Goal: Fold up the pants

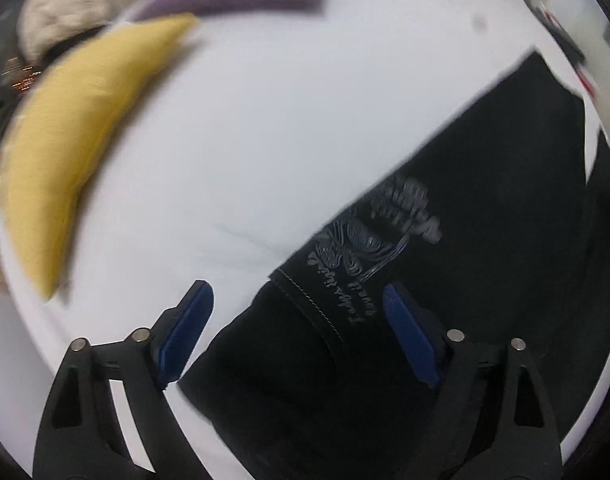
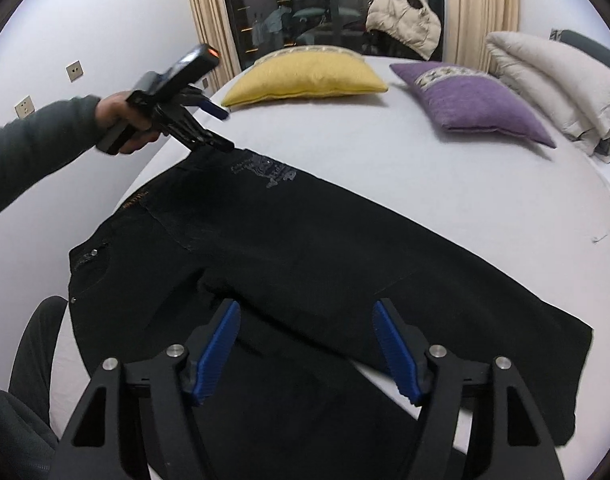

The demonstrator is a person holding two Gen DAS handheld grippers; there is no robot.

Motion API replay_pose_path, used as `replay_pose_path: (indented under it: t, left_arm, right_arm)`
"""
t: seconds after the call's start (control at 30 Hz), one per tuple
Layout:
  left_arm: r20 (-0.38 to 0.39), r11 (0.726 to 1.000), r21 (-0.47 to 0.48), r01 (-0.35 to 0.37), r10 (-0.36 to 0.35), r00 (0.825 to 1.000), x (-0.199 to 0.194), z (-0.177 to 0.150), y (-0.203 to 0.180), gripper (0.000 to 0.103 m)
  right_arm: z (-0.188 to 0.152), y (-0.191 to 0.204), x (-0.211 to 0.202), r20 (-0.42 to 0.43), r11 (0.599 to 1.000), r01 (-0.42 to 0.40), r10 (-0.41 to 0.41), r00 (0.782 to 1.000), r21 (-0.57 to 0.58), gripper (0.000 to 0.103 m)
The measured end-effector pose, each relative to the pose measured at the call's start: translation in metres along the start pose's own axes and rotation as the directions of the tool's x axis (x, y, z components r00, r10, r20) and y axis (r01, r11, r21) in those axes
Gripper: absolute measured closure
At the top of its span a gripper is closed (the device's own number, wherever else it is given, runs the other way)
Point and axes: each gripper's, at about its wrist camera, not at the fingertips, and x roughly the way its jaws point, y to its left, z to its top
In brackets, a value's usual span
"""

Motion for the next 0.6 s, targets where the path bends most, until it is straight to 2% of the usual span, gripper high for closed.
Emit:
replay_pose_path:
  t: [0.07, 0.13, 0.23, 0.3, 0.37, 0.43, 0.47, 0.5, 0.6]
  left_arm:
    - [-0.048, 0.999, 0.037, 0.034, -0.032, 0.998, 0.018, 0.003, 0.006, 0.026]
    - [-0.064, 0.997, 0.026, 0.069, -0.067, 0.996, 0.029, 0.006, 0.019, 0.026]
    - [-0.043, 0.991, -0.012, 0.130, -0.130, 0.991, 0.033, 0.014, 0.039, 0.027]
    - [-0.064, 0.988, -0.012, 0.157, -0.157, 0.986, 0.037, 0.019, 0.046, 0.028]
    - [-0.103, 0.986, 0.005, 0.165, -0.163, 0.981, 0.044, 0.021, 0.048, 0.039]
    - [-0.107, 0.985, 0.013, 0.172, -0.170, 0.980, 0.044, 0.022, 0.050, 0.047]
    - [-0.110, 0.983, 0.017, 0.180, -0.177, 0.978, 0.042, 0.023, 0.050, 0.057]
    - [-0.110, 0.983, 0.020, 0.184, -0.181, 0.977, 0.041, 0.024, 0.051, 0.063]
    - [-0.110, 0.988, 0.051, 0.148, -0.141, 0.984, 0.032, 0.026, 0.049, 0.087]
  right_arm:
    - [0.003, -0.012, 0.013, -0.017, 1.000, -0.005, 0.006, 1.000, 0.014, 0.031]
    - [0.003, -0.016, 0.022, -0.025, 1.000, -0.012, 0.013, 1.000, 0.026, 0.031]
    - [0.002, -0.020, 0.034, -0.041, 0.999, -0.026, 0.028, 0.999, 0.038, 0.031]
    - [0.002, -0.018, 0.037, -0.047, 0.999, -0.035, 0.037, 0.998, 0.038, 0.031]
    - [0.004, -0.018, 0.041, -0.054, 0.999, -0.040, 0.042, 0.998, 0.034, 0.031]
    - [0.007, -0.019, 0.044, -0.056, 0.999, -0.042, 0.044, 0.997, 0.028, 0.031]
    - [0.009, -0.019, 0.045, -0.055, 0.999, -0.042, 0.043, 0.998, 0.025, 0.031]
    - [0.011, -0.019, 0.046, -0.054, 0.999, -0.040, 0.041, 0.998, 0.022, 0.031]
    - [0.019, -0.019, 0.046, -0.044, 0.999, -0.039, 0.039, 0.998, 0.011, 0.032]
